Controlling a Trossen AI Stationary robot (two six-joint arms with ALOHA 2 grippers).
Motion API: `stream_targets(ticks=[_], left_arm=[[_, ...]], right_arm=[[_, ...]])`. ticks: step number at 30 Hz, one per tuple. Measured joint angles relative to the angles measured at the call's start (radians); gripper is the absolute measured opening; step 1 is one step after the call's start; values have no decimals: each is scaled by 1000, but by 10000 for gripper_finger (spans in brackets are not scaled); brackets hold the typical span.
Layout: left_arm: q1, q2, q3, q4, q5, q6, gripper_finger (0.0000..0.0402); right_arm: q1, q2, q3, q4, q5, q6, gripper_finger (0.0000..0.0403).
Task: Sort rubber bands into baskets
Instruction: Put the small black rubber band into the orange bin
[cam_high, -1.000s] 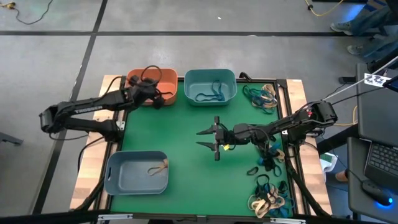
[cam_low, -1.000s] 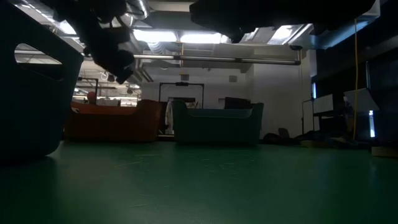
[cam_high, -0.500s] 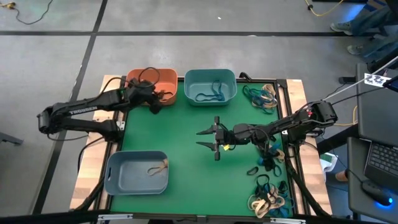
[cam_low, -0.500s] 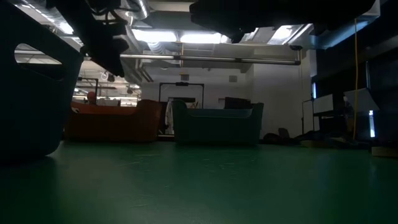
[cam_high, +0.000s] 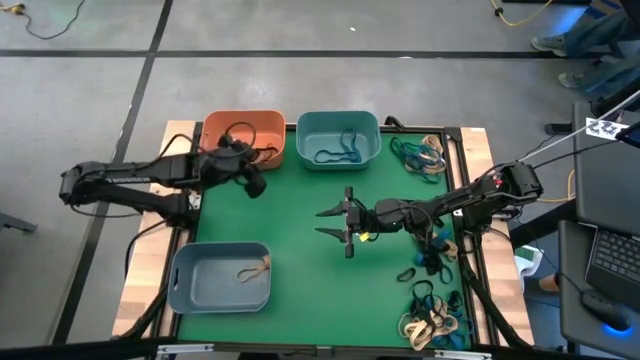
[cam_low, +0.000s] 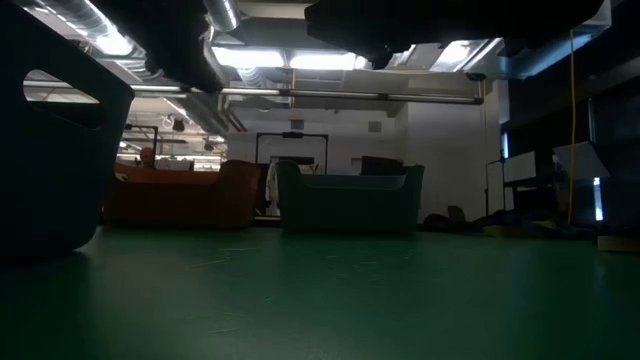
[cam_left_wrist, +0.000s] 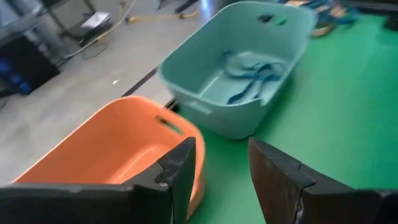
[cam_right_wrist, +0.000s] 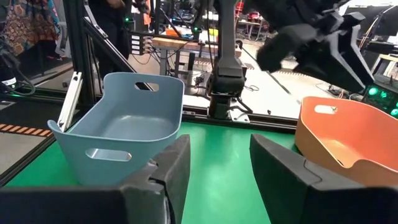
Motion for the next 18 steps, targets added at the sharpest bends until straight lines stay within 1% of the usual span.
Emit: stream_targets(ticks=[6,14,18], left_arm=[[-84,0,-34,96,0,21,145],[-178,7,-34,179,2,57,145],[-216,28,-34,219,62,92,145]], right_arm=[[0,0,0,0,0,0,166],[0,0,0,0,0,0,166],[0,0,0,0,0,0,166]])
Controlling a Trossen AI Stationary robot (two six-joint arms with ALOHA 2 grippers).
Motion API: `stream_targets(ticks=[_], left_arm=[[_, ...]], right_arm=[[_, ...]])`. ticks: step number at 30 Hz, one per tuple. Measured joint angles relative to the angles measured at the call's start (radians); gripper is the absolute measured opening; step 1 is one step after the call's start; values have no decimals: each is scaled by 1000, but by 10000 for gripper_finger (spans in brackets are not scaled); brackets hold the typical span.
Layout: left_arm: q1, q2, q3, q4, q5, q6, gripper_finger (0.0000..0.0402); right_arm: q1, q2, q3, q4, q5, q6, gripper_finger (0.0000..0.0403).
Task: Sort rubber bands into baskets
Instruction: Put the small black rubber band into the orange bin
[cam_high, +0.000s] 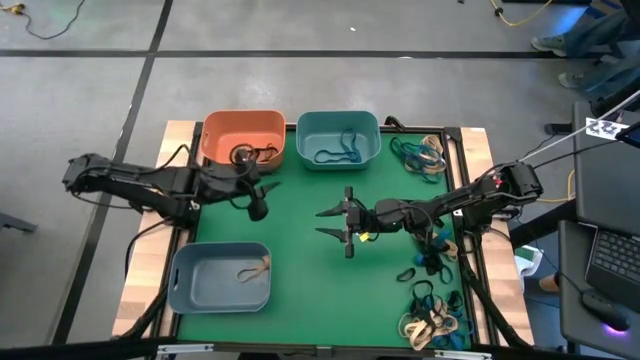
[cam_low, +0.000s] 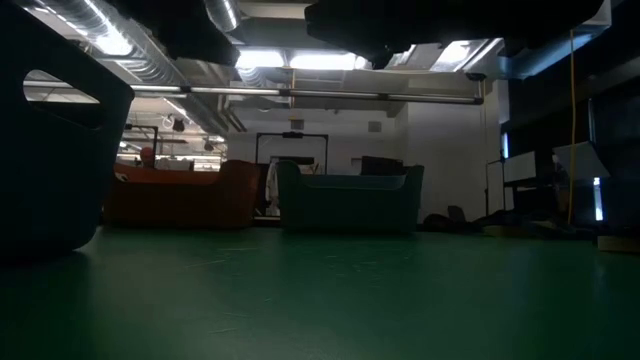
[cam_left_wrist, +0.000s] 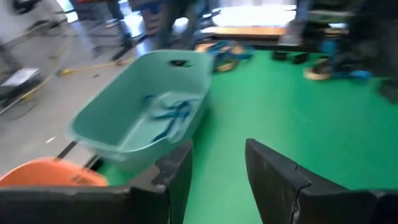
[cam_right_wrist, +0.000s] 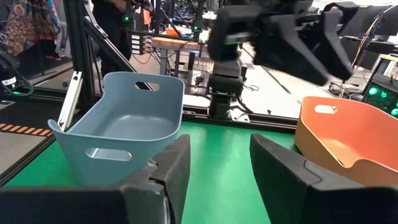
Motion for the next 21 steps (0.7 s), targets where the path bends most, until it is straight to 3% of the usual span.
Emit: stream_targets(ticks=[6,21], left_arm=[[-38,57,0,106,82,60,145],[-65,217,-1,275,88,179,145]], right_arm=[[0,0,0,1,0,0,166],[0,-14,0,-20,-1,9,166]])
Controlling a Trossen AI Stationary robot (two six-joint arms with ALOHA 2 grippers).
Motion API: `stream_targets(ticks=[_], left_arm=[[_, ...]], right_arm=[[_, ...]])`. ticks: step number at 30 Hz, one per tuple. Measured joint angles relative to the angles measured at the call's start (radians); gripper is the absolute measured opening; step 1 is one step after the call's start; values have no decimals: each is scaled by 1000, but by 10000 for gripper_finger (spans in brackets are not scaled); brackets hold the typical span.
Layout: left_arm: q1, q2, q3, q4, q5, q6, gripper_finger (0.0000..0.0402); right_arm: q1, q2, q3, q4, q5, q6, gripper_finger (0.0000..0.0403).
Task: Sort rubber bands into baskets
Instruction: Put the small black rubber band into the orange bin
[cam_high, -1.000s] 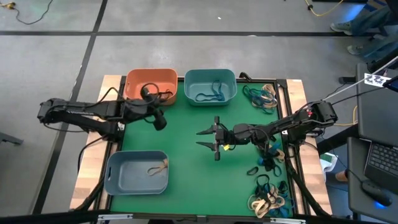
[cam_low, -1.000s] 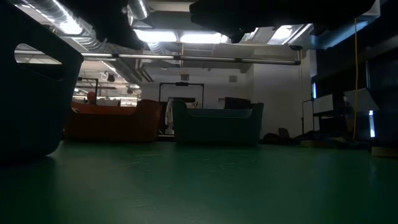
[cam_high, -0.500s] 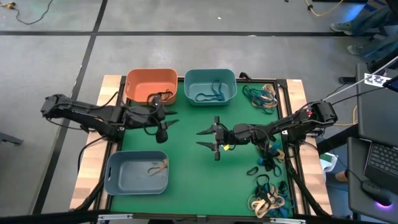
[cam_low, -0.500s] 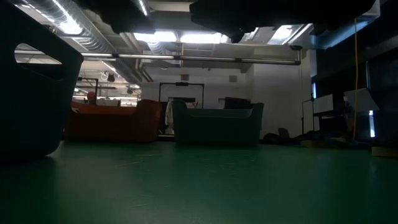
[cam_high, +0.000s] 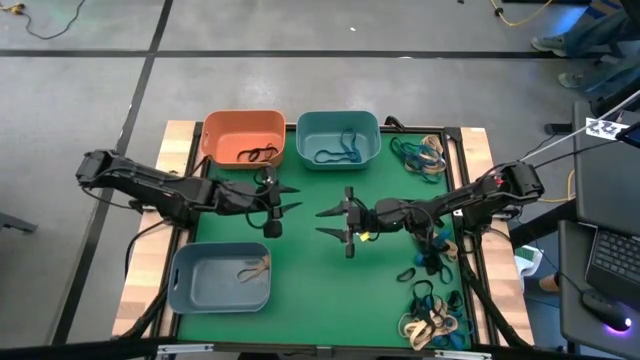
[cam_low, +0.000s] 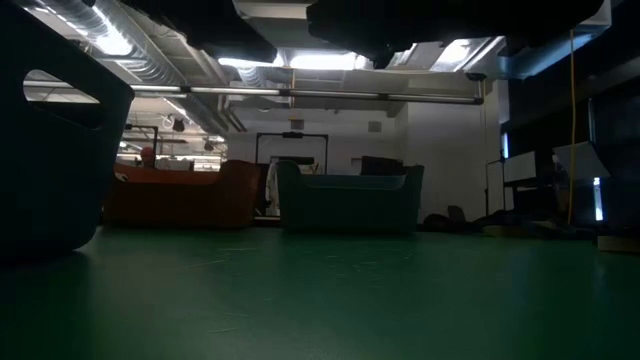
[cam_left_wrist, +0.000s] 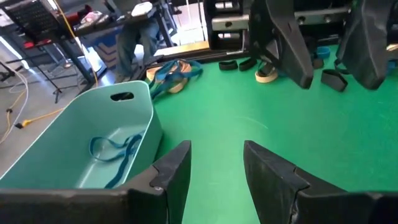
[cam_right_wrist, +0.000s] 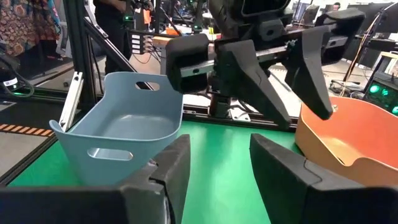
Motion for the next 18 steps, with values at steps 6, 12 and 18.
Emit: stream_targets(ticks=[6,12,18], left_arm=[[0,-7,0,-2,0,11,145],[0,-7,0,-4,0,13,145],[1,3,0,10,12,5,145]], right_arm=[[1,-58,0,-116,0,0,166],[1,-151,0,-262,0,31,166],[1,-237,0,-456,31,86,166]])
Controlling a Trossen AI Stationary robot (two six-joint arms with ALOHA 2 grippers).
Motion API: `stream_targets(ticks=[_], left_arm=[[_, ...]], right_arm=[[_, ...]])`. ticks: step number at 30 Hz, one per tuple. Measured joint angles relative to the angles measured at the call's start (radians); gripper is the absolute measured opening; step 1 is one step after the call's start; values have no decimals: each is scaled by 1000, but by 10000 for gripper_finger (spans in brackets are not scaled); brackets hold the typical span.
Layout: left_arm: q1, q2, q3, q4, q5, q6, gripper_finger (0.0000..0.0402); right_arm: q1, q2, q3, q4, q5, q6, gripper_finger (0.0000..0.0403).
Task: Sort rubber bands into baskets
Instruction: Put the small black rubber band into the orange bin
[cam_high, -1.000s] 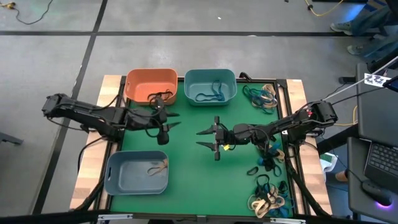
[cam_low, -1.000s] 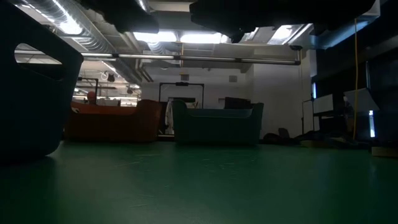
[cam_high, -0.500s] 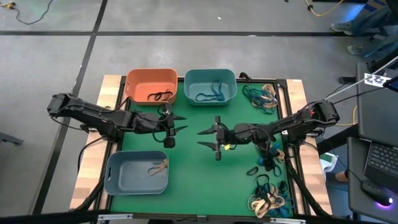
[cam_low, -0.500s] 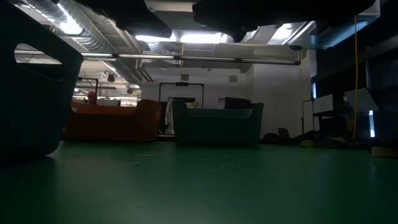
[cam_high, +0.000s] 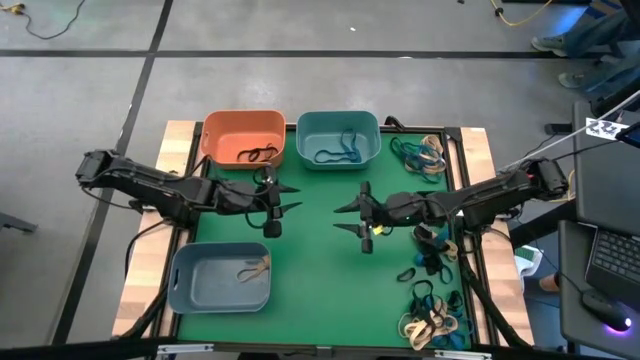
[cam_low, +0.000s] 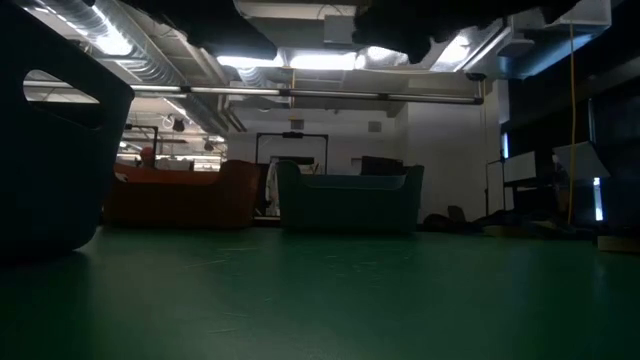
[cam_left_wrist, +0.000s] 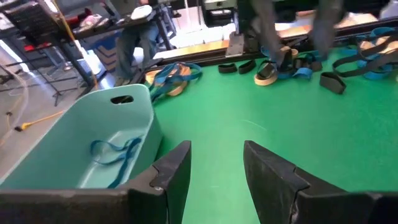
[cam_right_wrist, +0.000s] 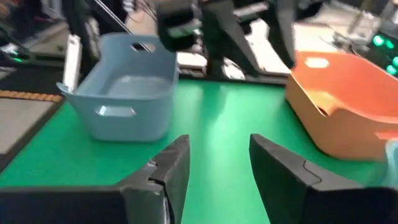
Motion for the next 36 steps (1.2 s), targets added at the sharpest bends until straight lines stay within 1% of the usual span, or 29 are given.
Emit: stream_targets(ticks=[3,6,9,11,15,18,20,22,26,28,33,36], left_arm=[[1,31,0,36,56,-3,145],[1,75,0,90,116,1,145],[1,125,0,120,126,2,145],[1,150,3,122,126,15,145],[1,169,3,115,126,50,145],[1,169,3,118,126,61,145],[1,169,3,118,126,62,145],[1,168,3,118,126,62,145],[1,168,3,112,126,62,145],[1,168,3,112,125,65,145],[1,168,3,108,125,89,145],[1,168,3,108,125,89,145]], right_arm=[[0,-46,0,-95,36,39,166],[0,-91,0,-179,45,82,166],[0,-141,0,-302,49,150,166],[0,-173,0,-414,47,217,166],[25,-207,0,-612,-14,380,166],[66,-208,0,-716,-61,509,166],[95,-208,0,-775,-69,588,165],[122,-208,0,-832,-48,660,165],[152,-208,0,-958,33,771,165],[150,-207,0,-1043,64,840,165],[139,-207,0,-1297,208,1068,165],[109,-207,-20,-1375,227,1193,165]])
